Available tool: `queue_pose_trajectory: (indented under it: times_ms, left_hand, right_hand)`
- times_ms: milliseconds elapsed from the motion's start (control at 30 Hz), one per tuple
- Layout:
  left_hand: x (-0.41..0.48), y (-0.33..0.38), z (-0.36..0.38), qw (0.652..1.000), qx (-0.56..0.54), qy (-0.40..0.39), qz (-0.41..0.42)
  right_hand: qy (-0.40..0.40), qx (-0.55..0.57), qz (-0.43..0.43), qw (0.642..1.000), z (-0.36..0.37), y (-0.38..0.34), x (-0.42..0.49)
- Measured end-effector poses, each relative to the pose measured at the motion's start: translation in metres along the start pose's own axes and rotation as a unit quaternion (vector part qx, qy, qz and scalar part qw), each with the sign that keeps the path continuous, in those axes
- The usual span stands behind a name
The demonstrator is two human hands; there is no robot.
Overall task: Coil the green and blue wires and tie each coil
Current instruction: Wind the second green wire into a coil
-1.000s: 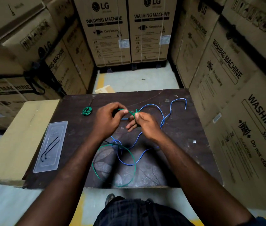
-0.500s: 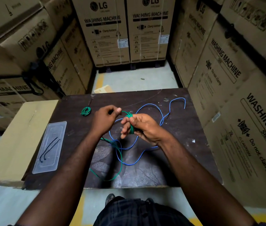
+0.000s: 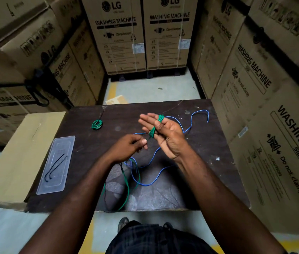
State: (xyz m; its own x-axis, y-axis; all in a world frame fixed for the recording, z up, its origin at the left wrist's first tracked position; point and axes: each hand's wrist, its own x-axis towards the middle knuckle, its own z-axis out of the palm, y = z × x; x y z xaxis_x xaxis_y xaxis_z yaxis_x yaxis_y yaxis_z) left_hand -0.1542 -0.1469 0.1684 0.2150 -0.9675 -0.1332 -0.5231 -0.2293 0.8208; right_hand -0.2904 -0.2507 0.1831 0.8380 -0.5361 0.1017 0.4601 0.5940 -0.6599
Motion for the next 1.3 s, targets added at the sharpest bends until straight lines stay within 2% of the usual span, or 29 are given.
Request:
queue_pose_trajectory:
  times_ms: [200, 500, 633, 800, 833, 1067, 1167, 1300]
  left_hand:
    - [-0.011, 0.02, 0.008, 0.997, 0.068, -0.022, 0.015]
    - [-0.02, 0.033, -0.006, 0.986, 0.158, -0.026, 0.034]
    - [-0.02, 0.034, -0.011, 0.985, 0.165, -0.019, 0.047]
    - [-0.013, 0.031, -0.028, 0.982, 0.172, 0.047, 0.055]
    - [-0.012, 0.031, -0.031, 0.981, 0.173, 0.062, 0.054]
    - [-0.006, 0.04, -0.055, 0.968, 0.125, 0.214, 0.042]
    - [-0.001, 0.032, -0.057, 0.962, 0.113, 0.246, 0.023]
    - [0.009, 0.016, -0.055, 0.954, 0.105, 0.281, -0.014]
  right_hand:
    - [0.069, -0.08, -0.016, 0.994, -0.012, 0.008, 0.002]
    - [0.088, -0.276, -0.023, 0.957, -0.024, 0.014, 0.006]
    - [0.094, -0.428, -0.014, 0.899, -0.036, 0.016, 0.005]
    - [0.065, -0.619, -0.044, 0.782, -0.045, 0.024, -0.003]
    - [0.053, -0.635, -0.04, 0.77, -0.043, 0.027, -0.004]
    - [-0.041, -0.584, 0.065, 0.808, -0.031, 0.03, -0.013]
    - [-0.079, -0.52, 0.098, 0.845, -0.024, 0.032, -0.018]
    - [-0.123, -0.317, 0.166, 0.926, -0.008, 0.024, -0.022]
